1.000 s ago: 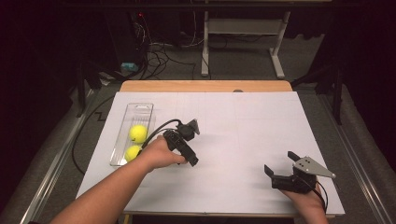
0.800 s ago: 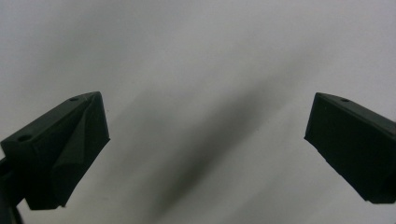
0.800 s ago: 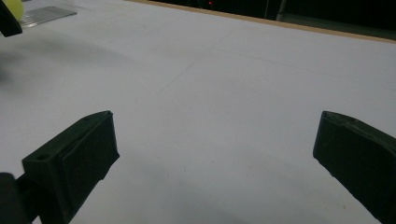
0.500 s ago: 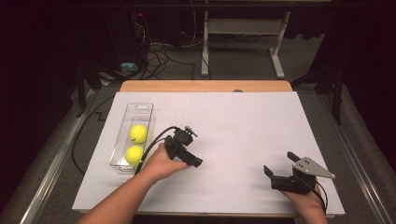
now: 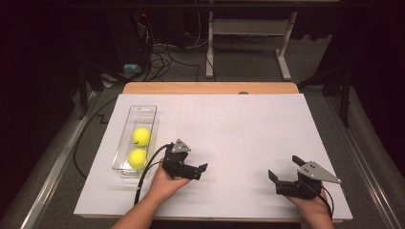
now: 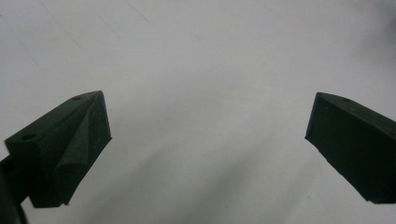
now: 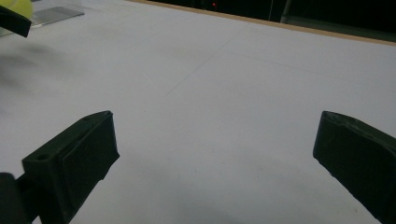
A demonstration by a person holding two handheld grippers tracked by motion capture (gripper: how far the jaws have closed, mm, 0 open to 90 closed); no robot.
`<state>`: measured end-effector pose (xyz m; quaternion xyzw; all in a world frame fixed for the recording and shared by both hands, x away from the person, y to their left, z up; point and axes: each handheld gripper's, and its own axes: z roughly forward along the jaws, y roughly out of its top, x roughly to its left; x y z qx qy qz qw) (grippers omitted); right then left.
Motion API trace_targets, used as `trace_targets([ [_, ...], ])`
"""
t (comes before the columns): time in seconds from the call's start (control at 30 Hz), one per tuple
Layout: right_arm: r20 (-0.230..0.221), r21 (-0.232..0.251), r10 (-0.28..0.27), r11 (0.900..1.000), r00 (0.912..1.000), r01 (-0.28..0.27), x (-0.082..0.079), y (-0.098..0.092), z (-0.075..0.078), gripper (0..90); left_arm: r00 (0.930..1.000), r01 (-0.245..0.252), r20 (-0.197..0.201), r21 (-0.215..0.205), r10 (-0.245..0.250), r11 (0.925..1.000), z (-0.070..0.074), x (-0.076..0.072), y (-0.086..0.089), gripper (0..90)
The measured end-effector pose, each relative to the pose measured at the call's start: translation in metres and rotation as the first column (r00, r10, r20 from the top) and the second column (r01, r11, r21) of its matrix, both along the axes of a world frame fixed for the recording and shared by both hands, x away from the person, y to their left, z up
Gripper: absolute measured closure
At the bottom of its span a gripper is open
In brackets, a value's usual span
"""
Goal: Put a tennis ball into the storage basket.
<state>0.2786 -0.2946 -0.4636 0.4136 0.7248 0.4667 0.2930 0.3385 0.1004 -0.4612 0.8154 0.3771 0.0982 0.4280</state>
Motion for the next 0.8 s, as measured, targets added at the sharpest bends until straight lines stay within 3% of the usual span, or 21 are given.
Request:
trace_targets([
  [0.1,0.006,0.01,0.0,1.0,1.0,0.0,-0.001,0.0,0.0,0.0,0.9996,-0.008,0.027,-0.088,0.01,0.9961,-0.005,-0.004,0.009,1.0],
  [0.13,0.01,0.015,-0.002,1.0,0.9999,0.001,-0.001,0.0,0.0,0.0,0.9992,-0.006,0.038,-0.099,0.01,0.995,-0.006,-0.006,0.01,1.1],
  [0.23,0.014,0.026,-0.004,1.0,0.9999,0.004,-0.002,0.001,0.0,0.0,0.9964,0.019,0.084,-0.113,-0.009,0.9934,-0.004,-0.01,0.015,1.2],
  [0.37,0.021,0.042,-0.012,0.999,0.9997,0.012,-0.005,0.003,0.0,0.0,0.9935,0.044,0.11,-0.134,-0.03,0.99,-0.004,-0.013,0.019,1.3],
  [0.43,0.019,0.072,-0.023,0.997,0.9996,0.021,-0.009,0.004,0.001,0.0,0.9928,0.044,0.117,-0.148,-0.027,0.988,-0.004,-0.013,0.02,1.2],
  [0.57,0.028,0.071,-0.028,0.997,0.9992,0.026,-0.011,0.005,0.001,0.0,0.9883,0.056,0.15,-0.178,-0.029,0.9824,-0.001,-0.016,0.022,1.2],
  [0.8,0.02,0.066,-0.033,0.997,0.9993,0.031,-0.008,0.007,-0.002,0.0,0.9901,0.043,0.139,-0.187,-0.017,0.9814,-0.004,-0.013,0.024,1.0],
])
